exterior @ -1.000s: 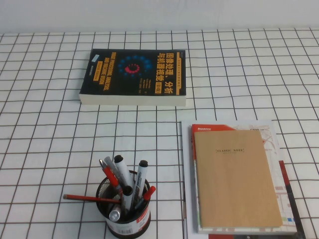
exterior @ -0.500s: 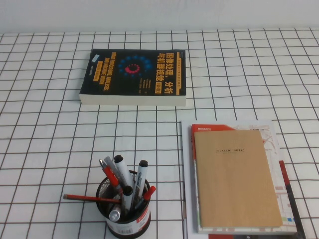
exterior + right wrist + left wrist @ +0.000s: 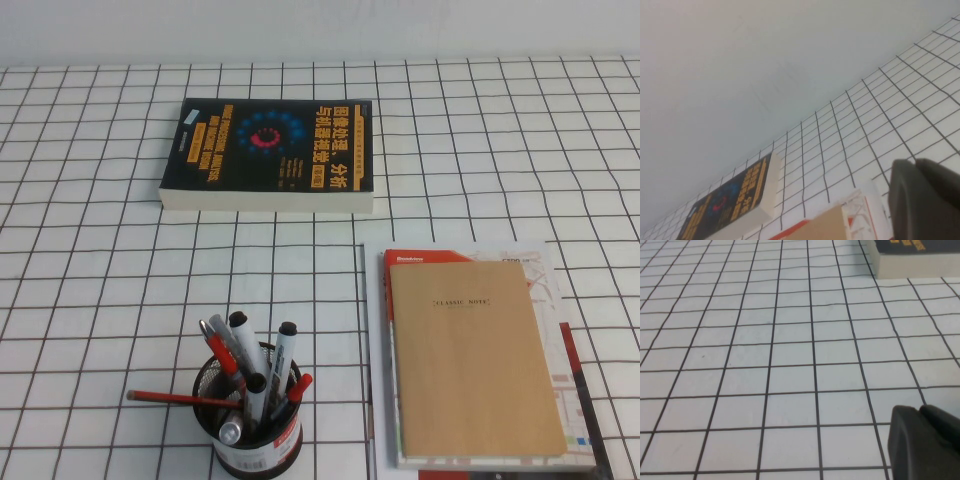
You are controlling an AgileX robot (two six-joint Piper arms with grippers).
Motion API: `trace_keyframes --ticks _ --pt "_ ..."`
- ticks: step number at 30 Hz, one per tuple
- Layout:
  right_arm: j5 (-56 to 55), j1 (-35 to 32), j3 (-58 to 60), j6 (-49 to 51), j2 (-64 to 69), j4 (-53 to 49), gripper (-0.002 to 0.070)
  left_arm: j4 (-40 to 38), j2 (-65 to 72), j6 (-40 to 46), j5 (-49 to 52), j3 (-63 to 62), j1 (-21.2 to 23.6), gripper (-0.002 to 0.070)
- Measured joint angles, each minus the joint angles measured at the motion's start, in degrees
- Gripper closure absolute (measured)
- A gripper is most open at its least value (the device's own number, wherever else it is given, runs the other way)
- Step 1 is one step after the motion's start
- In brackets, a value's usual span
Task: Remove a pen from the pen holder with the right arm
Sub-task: 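Take a marker out of the pen holder and lay it on the table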
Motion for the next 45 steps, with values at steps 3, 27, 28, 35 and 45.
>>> trace_keyframes --ticks 3,27,28,35,45 --pt "-0.3 0.0 0.0 0.0 0.0 1.33 0.0692 0.0 0.0 0.0 0.0 0.0 0.0 0.0679" --pt "28.44 0.0 -27.75 -12.63 37.33 -5.79 0.0692 0.0 0.0 0.0 0.0 0.0 0.0 0.0679" --pt "28.71 0.0 -28.25 -13.64 38.63 -5.79 0.0692 0.0 0.0 0.0 0.0 0.0 0.0 0.0679" --pt "28.84 2.62 -32.42 -15.92 47.41 -7.01 0.0692 0.0 0.0 0.0 0.0 0.0 0.0 0.0679" --pt "18.25 27.13 -40.27 -15.19 57.53 -10.55 0.0692 0.0 0.0 0.0 0.0 0.0 0.0 0.0679"
